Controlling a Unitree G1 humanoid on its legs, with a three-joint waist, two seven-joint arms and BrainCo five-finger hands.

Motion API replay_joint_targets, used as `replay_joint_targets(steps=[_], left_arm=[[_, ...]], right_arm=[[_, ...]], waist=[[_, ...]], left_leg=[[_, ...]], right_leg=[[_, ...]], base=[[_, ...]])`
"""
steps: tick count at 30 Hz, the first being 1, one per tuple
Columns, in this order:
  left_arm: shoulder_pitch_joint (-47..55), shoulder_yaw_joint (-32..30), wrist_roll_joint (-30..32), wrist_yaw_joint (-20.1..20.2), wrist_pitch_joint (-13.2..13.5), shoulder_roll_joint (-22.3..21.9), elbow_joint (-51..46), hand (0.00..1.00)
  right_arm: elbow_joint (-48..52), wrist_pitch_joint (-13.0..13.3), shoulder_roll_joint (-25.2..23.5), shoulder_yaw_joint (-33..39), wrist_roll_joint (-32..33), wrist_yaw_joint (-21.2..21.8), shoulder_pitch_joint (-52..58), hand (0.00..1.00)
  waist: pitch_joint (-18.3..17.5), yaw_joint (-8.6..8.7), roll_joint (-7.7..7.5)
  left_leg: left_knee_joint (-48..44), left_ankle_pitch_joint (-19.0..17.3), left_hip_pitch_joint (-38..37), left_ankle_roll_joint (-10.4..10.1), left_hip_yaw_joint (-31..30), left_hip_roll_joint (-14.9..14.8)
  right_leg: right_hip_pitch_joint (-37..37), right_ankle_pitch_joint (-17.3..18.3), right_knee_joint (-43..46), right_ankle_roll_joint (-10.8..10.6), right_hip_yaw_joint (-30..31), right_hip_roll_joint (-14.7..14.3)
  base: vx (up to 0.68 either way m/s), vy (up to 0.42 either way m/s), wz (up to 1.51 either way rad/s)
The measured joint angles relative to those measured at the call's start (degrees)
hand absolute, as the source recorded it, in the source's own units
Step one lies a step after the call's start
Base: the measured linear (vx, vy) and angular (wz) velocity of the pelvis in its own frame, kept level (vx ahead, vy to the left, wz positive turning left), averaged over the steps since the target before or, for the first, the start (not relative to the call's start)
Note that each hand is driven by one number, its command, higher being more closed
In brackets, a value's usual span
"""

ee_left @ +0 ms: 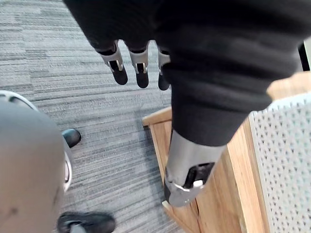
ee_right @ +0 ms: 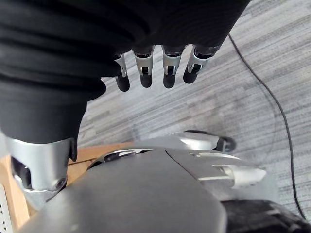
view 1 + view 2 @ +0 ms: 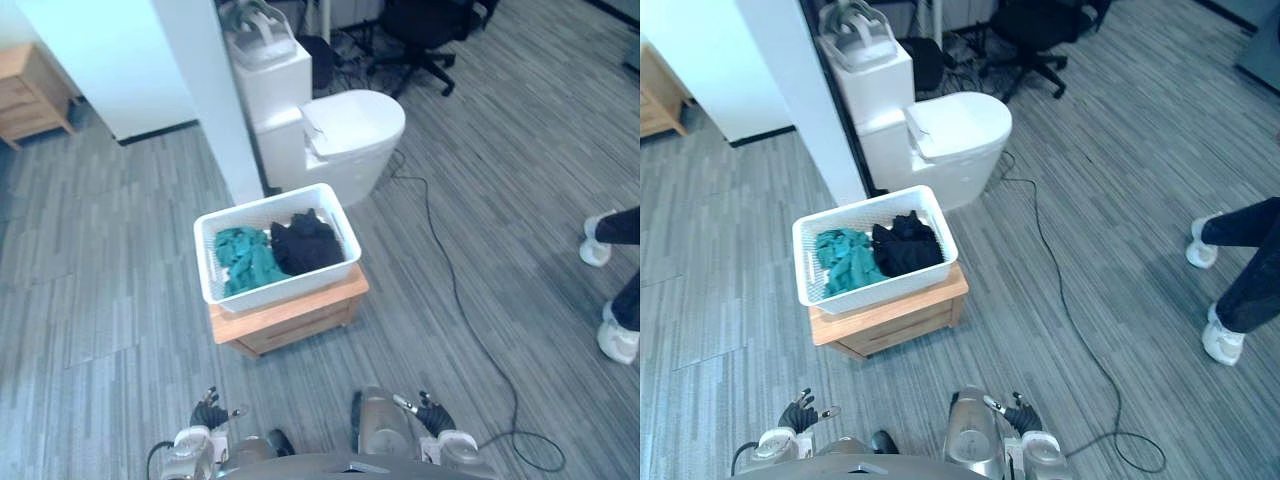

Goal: Pick up the laundry basket with both hands and put the clothes into the washing machine.

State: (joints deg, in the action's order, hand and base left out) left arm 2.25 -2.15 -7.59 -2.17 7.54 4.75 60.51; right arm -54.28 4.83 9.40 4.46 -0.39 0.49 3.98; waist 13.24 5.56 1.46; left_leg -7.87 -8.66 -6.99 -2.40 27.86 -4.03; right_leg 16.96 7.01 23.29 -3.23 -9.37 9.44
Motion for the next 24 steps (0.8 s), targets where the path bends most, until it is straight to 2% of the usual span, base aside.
replay_joint_targets(steps=[1, 2, 3, 6, 9, 10, 11, 13, 15, 18, 20, 21, 22, 24], left_arm=[[-0.37, 0.03, 0.00, 0.01, -0.05, -0.98, 0.30, 0.00], [-0.42, 0.11, 0.04, 0.18, -0.01, -2.12, 0.30, 0.00], [-0.76, 0.00, 0.15, 0.20, 0.03, -2.85, 0.24, 0.00], [-0.98, -0.19, 0.47, 0.16, 0.09, -3.05, -0.44, 0.00], [-1.10, -0.28, 0.44, 0.09, 0.37, -3.13, -1.01, 0.00], [-1.07, -0.36, 0.42, 0.05, 0.35, -3.12, -0.92, 0.00], [-0.64, -0.56, 0.37, 0.00, 0.31, -3.17, -0.82, 0.00], [-0.62, -2.26, -0.11, -0.09, 0.32, -3.14, -1.27, 0.00], [-0.30, -3.69, -0.16, -0.16, 0.35, -3.15, -1.28, 0.00], [-0.20, -5.06, -1.01, -0.40, 0.35, -3.22, -1.63, 0.00], [1.03, -5.03, -2.50, -1.08, 0.30, -3.74, -4.91, 0.00], [2.47, -4.91, -4.28, -1.27, 0.34, -4.00, -9.35, 0.00], [3.29, -4.90, -5.58, -1.31, 0.39, -3.88, -15.62, 0.00], [3.97, -4.69, -7.72, -1.30, 0.81, -3.28, -26.90, 0.00]], right_arm=[[-0.02, 0.00, 0.00, 0.10, -0.01, 0.01, -0.27, 0.00], [0.08, 0.03, 0.77, 0.01, -0.04, -0.05, -0.31, 0.00], [0.53, 0.19, 1.14, 0.14, 0.03, -0.15, -0.32, 0.00], [0.49, 0.15, 0.85, 0.20, -0.02, -0.10, 0.24, 0.00], [-0.99, 0.14, 0.93, 0.41, -0.02, -0.10, 0.46, 0.00], [-1.36, 0.13, 0.93, 0.50, -0.02, -0.11, 0.48, 0.00], [-2.46, 0.12, 0.92, 0.87, -0.07, -0.08, 0.51, 0.00], [-3.39, 0.03, 0.89, 1.46, -0.08, -0.10, 0.75, 0.00], [-4.20, -0.01, 0.97, 2.43, -0.09, -0.12, 1.18, 0.00], [-4.47, 0.00, 0.74, 3.74, -0.06, -0.57, 1.36, 0.00], [-4.47, 0.05, 1.03, 3.95, -0.01, -0.84, 1.69, 0.00], [-3.91, 0.23, 1.42, 4.23, 0.00, -1.13, 2.08, 0.00], [-2.77, 0.35, 1.04, 4.23, 0.00, -1.30, 2.49, 0.00], [-2.18, 0.54, 0.71, 4.12, 0.00, -1.86, 2.59, 0.00]], waist=[[0.56, -0.04, 0.38], [1.10, -0.53, 1.80], [1.57, -0.15, 2.52], [1.65, 1.14, 2.53], [1.30, 0.90, 2.20], [1.39, 0.83, 1.94], [1.46, 0.49, 0.85], [1.40, -0.49, 0.14], [0.92, -1.38, 0.06], [0.95, -1.58, 0.10], [0.41, -1.53, 1.11], [-0.40, -1.62, 2.37], [-0.39, -1.49, 2.30], [-0.37, -1.76, 2.00]], left_leg=[[0.52, -0.78, -1.27, -1.68, -0.02, -0.71], [1.13, -0.26, -1.53, -2.53, 0.48, -1.88], [1.17, 0.50, -1.79, -3.45, 0.22, -2.50], [0.98, 2.39, -2.42, -4.55, -2.54, -3.51], [-1.39, 3.74, -1.21, -5.20, -5.84, -4.25], [-2.89, 3.76, -0.57, -5.23, -6.27, -4.46], [-6.16, 3.88, 1.02, -5.32, -7.54, -4.81], [-9.83, 4.90, 2.48, -5.01, -8.60, -5.02], [-11.32, 5.29, 3.94, -4.65, -9.19, -5.18], [-8.18, 4.79, 5.97, -4.89, -9.51, -4.63], [-1.88, 8.64, 6.48, -4.76, -10.17, -4.20], [-0.16, 7.94, 6.87, -4.50, -10.22, -4.21], [1.51, 7.58, 6.93, -4.03, -10.73, -3.55], [2.38, 7.74, 8.22, -3.13, -10.79, -2.67]], right_leg=[[-0.39, -3.31, 0.16, 0.88, -0.01, -1.31], [-0.86, -3.03, 0.12, 1.26, 0.62, -2.70], [-0.80, -1.74, 0.87, 1.87, 0.24, -3.19], [-2.32, 1.74, 2.70, 2.68, -2.36, -3.08], [-4.49, 4.12, 3.19, 3.10, -5.78, -1.74], [-5.15, 4.53, 3.20, 2.93, -6.49, -1.44], [-6.23, 5.04, 3.16, 2.89, -7.73, -0.63], [-8.13, 5.50, 2.68, 2.97, -9.08, 0.43], [-9.38, 5.61, 1.28, 3.43, -9.94, 1.32], [-9.00, 5.52, 1.22, 3.24, -10.26, 2.12], [-8.40, 5.17, 1.25, 2.14, -10.43, 1.85], [-7.78, 4.99, 1.18, 1.42, -10.16, 1.30], [-7.38, 4.41, 0.39, 0.59, -10.10, 1.39], [-6.05, 3.53, -0.60, 0.41, -8.91, 1.56]], base=[[0.21, -0.213, -0.38], [0.18, -0.196, -0.34], [0.18, -0.235, -0.15], [0.10, -0.189, 0.34], [0.03, -0.175, 0.68], [0.00, -0.113, 0.70], [-0.01, -0.096, 0.66], [-0.02, -0.068, 0.48], [-0.02, -0.018, 0.27], [-0.03, 0.046, 0.13], [-0.02, 0.121, -0.01], [0.03, 0.180, 0.08], [0.05, 0.189, 0.14], [0.05, 0.156, 0.19]])
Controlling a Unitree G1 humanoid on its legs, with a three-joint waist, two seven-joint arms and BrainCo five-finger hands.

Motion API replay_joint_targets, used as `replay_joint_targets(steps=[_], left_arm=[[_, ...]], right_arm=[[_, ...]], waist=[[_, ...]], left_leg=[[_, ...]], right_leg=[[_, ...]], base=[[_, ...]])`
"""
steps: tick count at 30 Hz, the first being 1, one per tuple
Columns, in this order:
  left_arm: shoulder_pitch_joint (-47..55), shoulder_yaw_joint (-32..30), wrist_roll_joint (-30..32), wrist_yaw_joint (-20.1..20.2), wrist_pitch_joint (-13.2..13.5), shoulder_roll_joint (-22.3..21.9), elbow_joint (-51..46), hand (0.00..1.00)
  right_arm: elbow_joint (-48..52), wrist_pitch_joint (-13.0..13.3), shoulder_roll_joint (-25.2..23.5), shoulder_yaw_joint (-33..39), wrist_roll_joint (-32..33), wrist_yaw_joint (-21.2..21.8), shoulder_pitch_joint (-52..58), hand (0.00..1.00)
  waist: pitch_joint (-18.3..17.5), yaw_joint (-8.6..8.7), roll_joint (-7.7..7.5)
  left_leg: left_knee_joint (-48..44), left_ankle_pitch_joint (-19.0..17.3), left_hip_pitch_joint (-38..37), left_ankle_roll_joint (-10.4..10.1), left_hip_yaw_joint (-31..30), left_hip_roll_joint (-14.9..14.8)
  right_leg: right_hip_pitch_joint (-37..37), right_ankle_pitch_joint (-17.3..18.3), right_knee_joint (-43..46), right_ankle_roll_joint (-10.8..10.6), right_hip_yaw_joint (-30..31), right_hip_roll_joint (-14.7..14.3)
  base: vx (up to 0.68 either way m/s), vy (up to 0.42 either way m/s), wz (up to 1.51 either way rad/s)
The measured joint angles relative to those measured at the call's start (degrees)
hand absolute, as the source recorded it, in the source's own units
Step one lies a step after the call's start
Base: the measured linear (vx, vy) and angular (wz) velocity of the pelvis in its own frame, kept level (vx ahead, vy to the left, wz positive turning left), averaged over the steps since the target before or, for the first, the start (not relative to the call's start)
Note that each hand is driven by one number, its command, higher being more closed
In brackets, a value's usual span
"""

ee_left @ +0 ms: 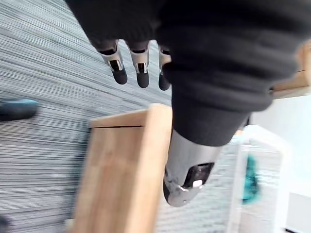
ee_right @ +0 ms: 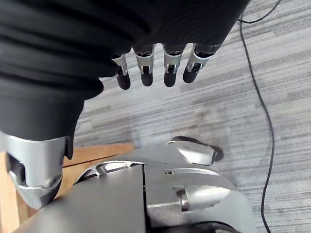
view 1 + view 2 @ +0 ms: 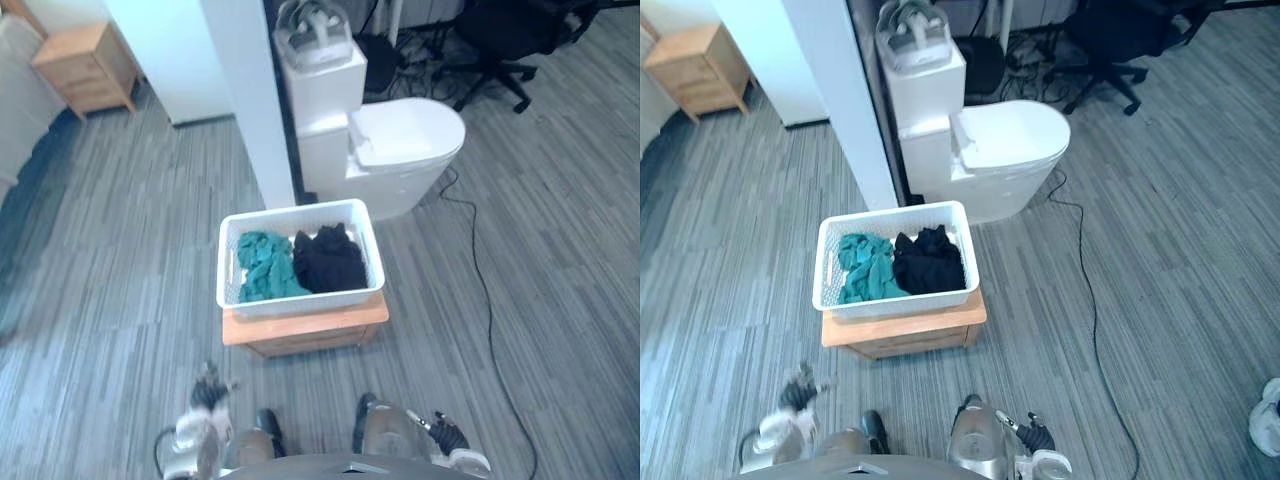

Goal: Pick up the laundry basket with both hands and put the clothes into the washing machine.

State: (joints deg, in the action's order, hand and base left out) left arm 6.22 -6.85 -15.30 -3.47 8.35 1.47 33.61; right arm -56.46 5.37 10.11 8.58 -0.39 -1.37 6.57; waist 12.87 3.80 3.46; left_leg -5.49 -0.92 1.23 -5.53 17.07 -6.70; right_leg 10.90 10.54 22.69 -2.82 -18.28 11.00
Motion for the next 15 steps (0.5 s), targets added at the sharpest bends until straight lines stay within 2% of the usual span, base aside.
replay_joint_targets(steps=[1, 4, 6, 8, 11, 12, 14, 15], left_arm=[[0.26, 0.13, -2.09, 0.00, 1.09, 0.58, -6.89, 0.00], [0.50, -0.21, -5.01, -0.21, 1.77, 2.11, -21.52, 0.00], [0.34, -0.11, -5.81, -1.30, 3.05, 2.33, -38.08, 0.00], [-1.19, 0.80, -5.18, -1.67, 4.28, 2.22, -45.36, 0.00], [-4.21, 0.76, -1.28, -3.36, 4.97, 2.09, -46.81, 0.00], [-5.55, 0.57, -0.12, -4.12, 4.49, 2.38, -44.62, 0.00], [-8.30, -0.20, 1.04, -5.05, 3.22, 3.59, -40.08, 0.00], [-11.05, -1.13, 1.80, -5.38, 1.62, 5.10, -35.09, 0.00]], right_arm=[[0.60, 0.00, 0.07, -0.20, -0.01, -0.03, 0.02, 0.00], [1.96, 0.14, 0.29, -1.17, -0.72, 0.02, -0.12, 0.00], [2.22, 0.57, 1.52, -1.39, -2.31, 0.13, -0.09, 0.00], [2.08, 0.47, 1.84, -1.56, -2.36, 0.18, -0.10, 0.00], [1.89, 0.23, 2.29, -1.63, -3.41, 1.19, -0.19, 0.00], [1.94, -0.29, 2.57, -1.65, -3.95, 1.49, -0.26, 0.00], [1.96, -0.72, 2.70, -1.65, -4.13, 1.88, -0.72, 0.00], [2.24, -1.02, 2.76, -1.65, -4.20, 2.28, -0.80, 0.00]], waist=[[0.10, -0.06, 0.19], [0.02, -0.03, 1.47], [-0.37, 0.20, 3.14], [-1.04, 0.30, 4.34], [-1.62, 1.06, 5.33], [-2.01, 1.31, 5.93], [-1.87, 1.54, 6.12], [-1.74, 1.64, 6.18]], left_leg=[[0.78, 0.19, 0.09, 0.42, 0.10, 0.77], [2.14, 0.26, -0.35, 0.67, 0.47, 1.74], [2.82, 0.34, -0.33, 0.78, 0.47, 2.32], [2.92, 0.34, -0.41, 0.78, 0.35, 2.45], [3.40, 0.35, -1.44, 0.77, 0.38, 2.41], [4.28, 0.43, -1.45, 0.88, 0.43, 2.12], [4.83, 0.99, -1.64, 1.28, 0.60, 2.03], [4.82, 1.11, -1.31, 1.24, 1.09, 1.87]], right_leg=[[0.27, -0.75, -0.69, -0.18, 0.66, -0.05], [0.21, -2.46, -2.38, -0.73, 1.61, 0.00], [0.13, -3.32, -3.34, -1.26, 1.80, 0.23], [-0.24, -3.64, -3.93, -1.21, 1.84, 0.17], [-1.13, -3.98, -4.86, -1.00, 2.47, -0.48], [-1.09, -4.50, -5.62, -0.93, 2.59, -1.12], [-0.86, -5.22, -6.48, -0.74, 3.01, -1.56], [-0.43, -5.69, -7.17, -0.71, 3.59, -1.87]], base=[[0.04, 0.151, 0.09], [0.05, 0.120, -0.10], [0.07, 0.064, -0.05], [0.07, 0.034, -0.02], [0.04, 0.010, -0.11], [0.00, -0.009, -0.20], [-0.03, -0.006, -0.15], [-0.09, 0.004, -0.29]])
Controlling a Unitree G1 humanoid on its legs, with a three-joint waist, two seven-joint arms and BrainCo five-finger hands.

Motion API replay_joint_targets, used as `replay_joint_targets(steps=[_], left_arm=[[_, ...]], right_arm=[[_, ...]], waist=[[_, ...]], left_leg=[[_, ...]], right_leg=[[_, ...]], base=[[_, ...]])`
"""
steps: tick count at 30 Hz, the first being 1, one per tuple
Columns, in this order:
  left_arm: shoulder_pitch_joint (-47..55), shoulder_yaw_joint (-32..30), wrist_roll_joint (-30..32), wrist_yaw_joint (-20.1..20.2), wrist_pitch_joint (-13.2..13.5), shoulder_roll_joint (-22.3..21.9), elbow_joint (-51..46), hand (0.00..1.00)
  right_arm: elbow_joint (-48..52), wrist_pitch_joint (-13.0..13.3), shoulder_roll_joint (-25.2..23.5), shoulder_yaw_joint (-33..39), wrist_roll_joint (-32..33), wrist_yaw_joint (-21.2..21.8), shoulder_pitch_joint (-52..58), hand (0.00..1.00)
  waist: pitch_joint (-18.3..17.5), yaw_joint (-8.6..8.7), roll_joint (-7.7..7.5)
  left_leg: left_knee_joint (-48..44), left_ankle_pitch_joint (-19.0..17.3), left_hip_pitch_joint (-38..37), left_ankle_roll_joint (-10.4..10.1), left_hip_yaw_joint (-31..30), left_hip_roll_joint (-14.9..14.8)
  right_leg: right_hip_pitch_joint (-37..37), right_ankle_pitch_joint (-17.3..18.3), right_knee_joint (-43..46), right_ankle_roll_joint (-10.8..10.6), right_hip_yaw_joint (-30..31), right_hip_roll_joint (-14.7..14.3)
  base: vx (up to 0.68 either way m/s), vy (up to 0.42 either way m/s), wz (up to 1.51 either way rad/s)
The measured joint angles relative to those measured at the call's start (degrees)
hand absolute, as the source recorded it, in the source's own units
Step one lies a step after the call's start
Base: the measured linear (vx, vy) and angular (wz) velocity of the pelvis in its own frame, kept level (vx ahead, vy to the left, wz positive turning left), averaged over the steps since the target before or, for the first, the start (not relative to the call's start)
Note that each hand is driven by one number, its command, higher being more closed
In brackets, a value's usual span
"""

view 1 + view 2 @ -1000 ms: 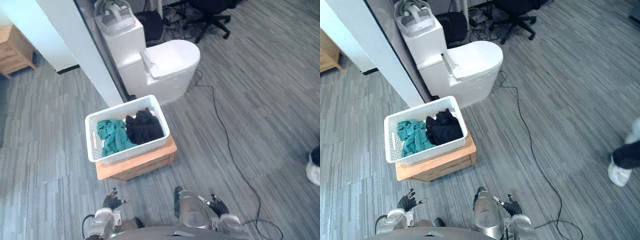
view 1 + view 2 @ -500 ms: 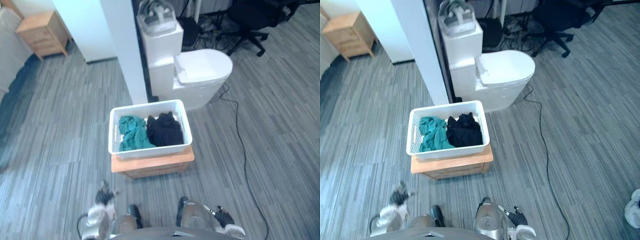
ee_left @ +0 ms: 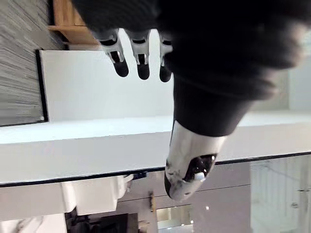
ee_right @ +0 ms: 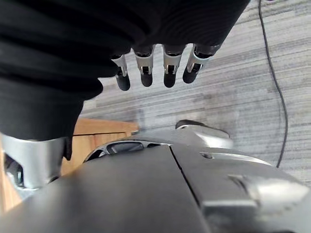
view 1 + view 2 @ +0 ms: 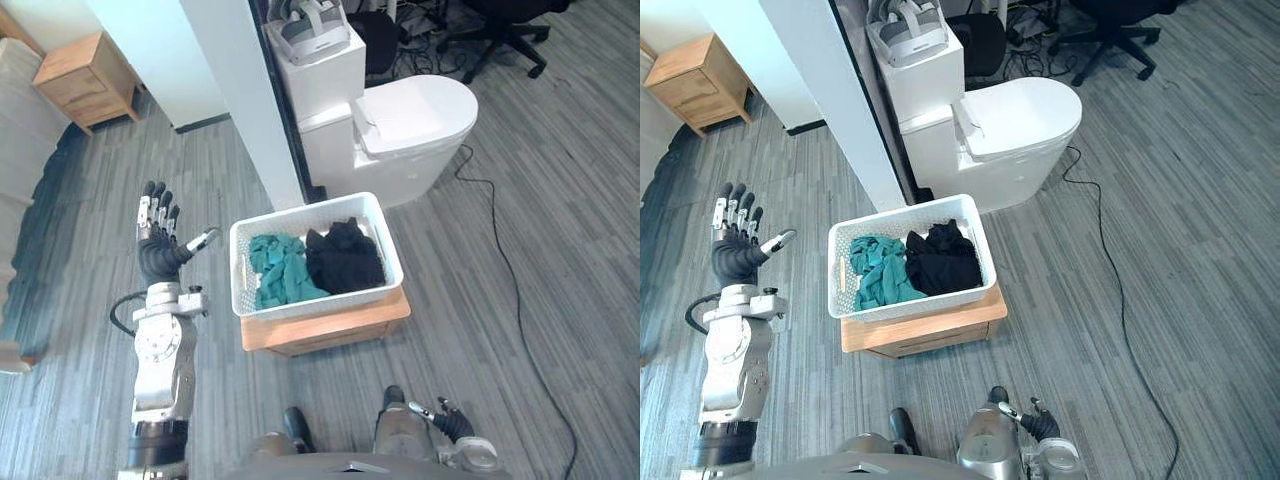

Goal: Pick up the laundry basket with both hands and put the clothes into the washing machine.

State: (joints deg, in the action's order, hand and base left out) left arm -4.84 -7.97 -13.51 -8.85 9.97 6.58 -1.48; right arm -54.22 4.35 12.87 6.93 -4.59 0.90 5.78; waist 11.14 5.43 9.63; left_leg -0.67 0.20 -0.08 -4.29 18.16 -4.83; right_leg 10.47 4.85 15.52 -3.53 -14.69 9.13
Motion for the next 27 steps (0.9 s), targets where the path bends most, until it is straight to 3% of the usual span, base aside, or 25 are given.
replay_joint_targets(steps=[2, 4, 5, 7, 9, 13, 21, 27], left_arm=[[-4.63, -3.13, 1.36, -1.06, -2.43, 2.68, 8.08, 0.00], [-13.65, -7.61, 6.12, -2.43, -6.86, 8.75, 21.49, 0.00], [-16.55, -8.71, 7.05, -2.95, -7.84, 10.34, 25.41, 0.00], [-25.94, -12.50, 9.45, -5.00, -10.86, 15.70, 37.83, 0.00], [-30.44, -13.36, 10.00, -5.84, -11.36, 18.11, 43.42, 0.00], [-34.26, -14.54, 9.71, -5.68, -11.40, 18.19, 47.81, 0.00], [-36.83, -13.46, 3.11, 4.09, -11.47, 16.64, 55.84, 0.00], [-38.15, -13.44, 3.18, 5.81, -12.17, 16.55, 58.89, 0.00]], right_arm=[[1.98, -0.85, -0.01, -0.05, -0.20, 0.36, -0.04, 0.00], [5.47, -1.06, -0.26, -0.07, -0.12, 0.60, -0.55, 0.00], [6.35, -1.07, -0.47, -0.08, -0.01, 0.62, -0.62, 0.00], [8.61, -1.08, -1.24, -1.14, 0.44, 0.50, -1.43, 0.00], [10.63, -1.06, -1.51, -2.46, 1.54, 0.16, -1.25, 0.00], [13.30, -0.88, -1.43, -4.36, 2.84, -0.19, -1.03, 0.00], [15.07, -0.64, -0.92, -6.68, 7.03, -0.39, -1.05, 0.00], [15.95, -0.62, 0.15, -8.60, 9.02, -0.42, -1.38, 0.00]], waist=[[0.77, 0.18, -0.12], [3.88, 1.29, -0.70], [4.61, 1.50, -0.94], [7.31, 2.34, -2.60], [8.31, 2.37, -3.88], [9.76, 2.27, -4.70], [11.69, 1.57, -5.84], [11.74, 0.92, -5.92]], left_leg=[[0.09, 0.01, 0.81, 0.02, 1.37, -0.05], [0.08, 0.79, 2.60, 0.41, 3.09, 0.06], [0.07, 0.98, 3.25, 0.54, 3.39, 0.02], [0.40, 2.02, 5.35, 0.80, 4.89, 0.05], [0.77, 2.57, 6.54, 0.71, 6.11, 0.07], [0.75, 3.00, 7.49, 0.66, 8.11, -0.23], [-0.54, 1.13, 8.37, -0.41, 12.49, -1.46], [-2.35, 0.47, 10.23, -0.17, 14.05, -1.82]], right_leg=[[1.87, -0.35, -0.30, 0.37, 1.64, -0.34], [4.76, -1.86, -0.53, 0.31, 3.57, -0.57], [5.63, -2.36, -0.56, 0.26, 3.96, -0.60], [8.72, -4.05, -0.31, 0.48, 5.55, -0.74], [11.14, -4.85, 0.43, 0.86, 6.58, -0.75], [13.65, -4.70, 2.48, 0.99, 7.09, -0.71], [15.91, -4.49, 3.43, 1.19, 9.09, -1.47], [17.76, -4.56, 3.41, 1.13, 9.77, -1.46]], base=[[-0.12, 0.011, -0.39], [-0.15, 0.016, -0.39], [-0.21, 0.009, -0.36], [-0.16, 0.004, -0.30], [-0.07, -0.015, -0.22], [0.00, -0.061, -0.15], [0.04, -0.038, -0.14], [0.07, -0.004, -0.06]])
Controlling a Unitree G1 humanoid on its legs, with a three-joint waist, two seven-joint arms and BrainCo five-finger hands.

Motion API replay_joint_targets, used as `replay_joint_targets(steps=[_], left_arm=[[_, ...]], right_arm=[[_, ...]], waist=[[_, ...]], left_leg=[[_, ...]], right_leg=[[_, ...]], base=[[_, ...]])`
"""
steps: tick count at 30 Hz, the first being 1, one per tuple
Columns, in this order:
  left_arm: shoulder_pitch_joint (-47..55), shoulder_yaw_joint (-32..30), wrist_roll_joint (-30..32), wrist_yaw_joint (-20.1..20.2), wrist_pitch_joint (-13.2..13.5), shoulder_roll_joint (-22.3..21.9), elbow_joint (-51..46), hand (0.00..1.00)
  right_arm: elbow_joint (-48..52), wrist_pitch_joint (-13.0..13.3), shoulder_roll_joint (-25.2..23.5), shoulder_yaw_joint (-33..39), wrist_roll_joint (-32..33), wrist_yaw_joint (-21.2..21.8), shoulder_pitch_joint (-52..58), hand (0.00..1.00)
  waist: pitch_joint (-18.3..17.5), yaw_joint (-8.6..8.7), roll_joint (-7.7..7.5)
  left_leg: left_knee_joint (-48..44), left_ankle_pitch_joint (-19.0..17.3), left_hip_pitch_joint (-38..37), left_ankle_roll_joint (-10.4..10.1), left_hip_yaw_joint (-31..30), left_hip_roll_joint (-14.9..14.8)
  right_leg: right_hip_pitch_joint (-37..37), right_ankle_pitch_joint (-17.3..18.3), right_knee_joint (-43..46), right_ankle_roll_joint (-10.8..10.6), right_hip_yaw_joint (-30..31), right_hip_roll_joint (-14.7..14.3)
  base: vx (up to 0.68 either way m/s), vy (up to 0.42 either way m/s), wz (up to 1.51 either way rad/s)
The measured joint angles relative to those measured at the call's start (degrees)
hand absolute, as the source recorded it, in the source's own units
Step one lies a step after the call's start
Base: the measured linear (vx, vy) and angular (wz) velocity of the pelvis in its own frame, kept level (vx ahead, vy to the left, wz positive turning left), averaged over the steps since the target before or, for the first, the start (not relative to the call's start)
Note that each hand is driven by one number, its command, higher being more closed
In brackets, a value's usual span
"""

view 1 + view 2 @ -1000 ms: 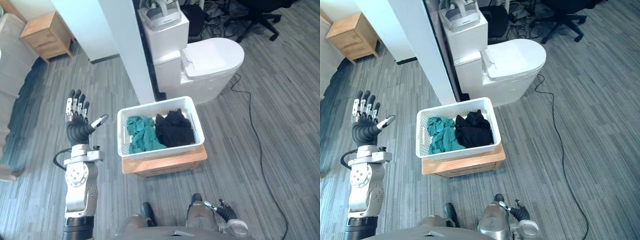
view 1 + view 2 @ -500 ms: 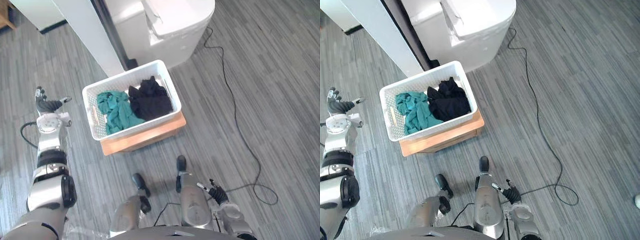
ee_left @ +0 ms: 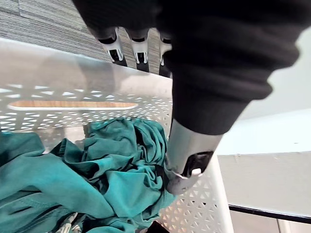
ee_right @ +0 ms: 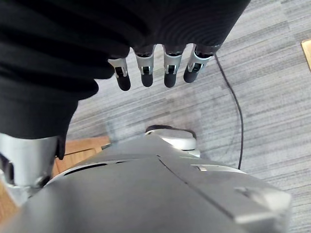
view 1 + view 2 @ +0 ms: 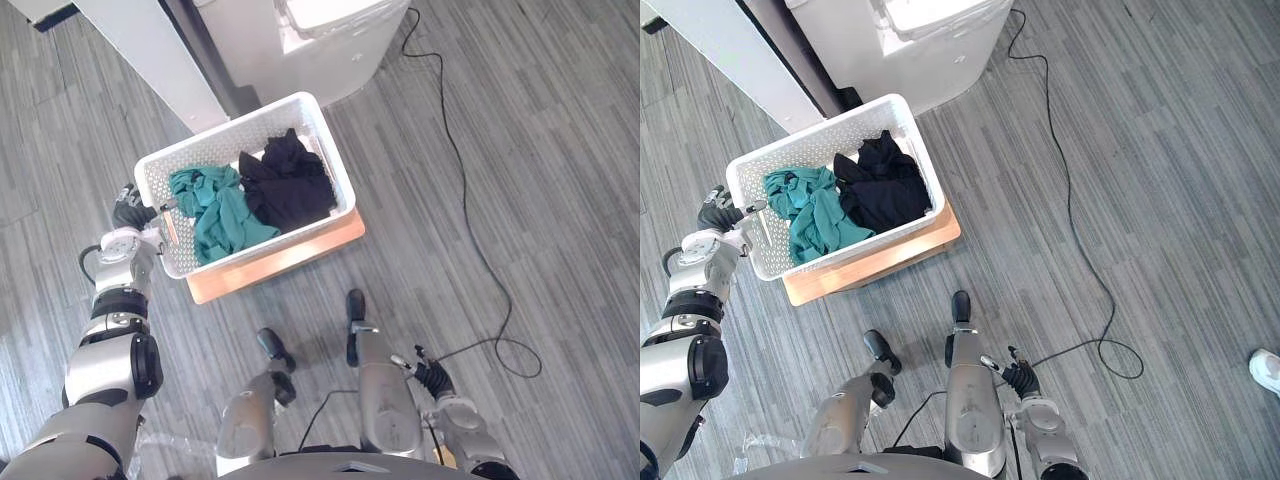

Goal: Pick up the laundry basket with both hands and put the clothes into the washing machine.

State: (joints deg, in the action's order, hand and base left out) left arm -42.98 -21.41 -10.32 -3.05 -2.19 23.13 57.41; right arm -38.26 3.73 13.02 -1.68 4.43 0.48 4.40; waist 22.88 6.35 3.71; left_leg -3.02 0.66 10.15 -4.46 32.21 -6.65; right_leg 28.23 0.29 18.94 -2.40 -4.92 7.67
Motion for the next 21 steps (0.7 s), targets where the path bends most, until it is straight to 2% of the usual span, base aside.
replay_joint_targets(steps=[3, 5, 7, 9, 14, 16, 21], left_arm=[[0.00, -1.12, 3.06, -0.50, -0.13, -0.15, 0.45, 0.00], [-0.14, -1.25, 4.28, -0.82, -0.16, -0.21, 0.56, 0.00], [-0.20, -1.39, 4.21, -1.30, -0.41, -0.18, 0.56, 0.00], [-0.07, -1.70, 4.20, -1.35, -0.74, -0.21, 0.62, 0.00], [1.44, -4.03, 4.18, -1.56, -1.16, -1.12, 0.20, 0.00], [1.93, -5.74, 4.18, -1.56, -1.16, -1.80, -0.38, 0.00], [2.04, -5.38, 3.63, -1.55, -1.15, -1.77, 0.00, 0.00]], right_arm=[[5.62, 0.14, 1.64, -3.03, 4.39, 0.34, 0.06, 0.00], [14.95, 1.43, 1.42, -6.37, 8.83, 0.99, 0.06, 0.00], [25.37, 3.86, -0.02, -9.69, 16.06, 3.18, 0.07, 0.00], [32.60, 4.92, -1.26, -11.16, 18.90, 4.22, 0.34, 0.00], [54.84, 7.17, -0.02, -8.49, 21.02, 4.17, 4.54, 0.00], [59.94, 7.68, 1.51, -6.58, 20.18, 3.68, 3.71, 0.00], [62.66, 7.83, 6.84, -0.75, 18.34, -1.42, -6.38, 0.00]], waist=[[0.23, -0.10, -0.38], [1.24, 0.03, -0.83], [2.32, -0.05, -1.00], [3.14, -0.12, -1.18], [3.30, -0.21, -1.25], [3.30, -0.28, -1.25], [3.30, -0.29, -1.25]], left_leg=[[-0.21, -0.08, 0.12, -0.11, 1.64, -0.06], [-0.92, -0.39, 0.64, -0.29, 2.56, -0.31], [-1.90, -0.83, 1.64, -0.39, 3.16, -1.00], [-1.99, -1.12, 1.92, -0.41, 4.07, -1.42], [-2.35, -1.19, 3.04, -0.07, 5.03, -1.62], [-2.72, -1.25, 2.98, 0.03, 5.91, -1.78], [-2.90, -1.31, 2.97, 0.12, 6.12, -1.85]], right_leg=[[0.70, 0.00, 0.11, -0.01, 0.80, -0.11], [1.26, -0.06, 0.16, -0.05, 1.25, -0.24], [1.94, -0.29, 0.04, 0.06, 1.35, -0.53], [2.13, -0.42, -0.26, 0.09, 1.43, -0.74], [2.96, -0.78, -1.31, -0.20, 1.50, -1.04], [2.83, -0.81, -1.48, -0.25, 1.56, -1.08], [2.62, -1.38, -2.17, -0.87, 1.90, -1.23]], base=[[0.05, 0.000, -0.12], [0.01, -0.021, -0.12], [0.01, -0.039, -0.03], [0.01, -0.024, -0.04], [0.07, 0.006, -0.02], [0.08, 0.014, -0.06], [0.02, 0.000, -0.02]])
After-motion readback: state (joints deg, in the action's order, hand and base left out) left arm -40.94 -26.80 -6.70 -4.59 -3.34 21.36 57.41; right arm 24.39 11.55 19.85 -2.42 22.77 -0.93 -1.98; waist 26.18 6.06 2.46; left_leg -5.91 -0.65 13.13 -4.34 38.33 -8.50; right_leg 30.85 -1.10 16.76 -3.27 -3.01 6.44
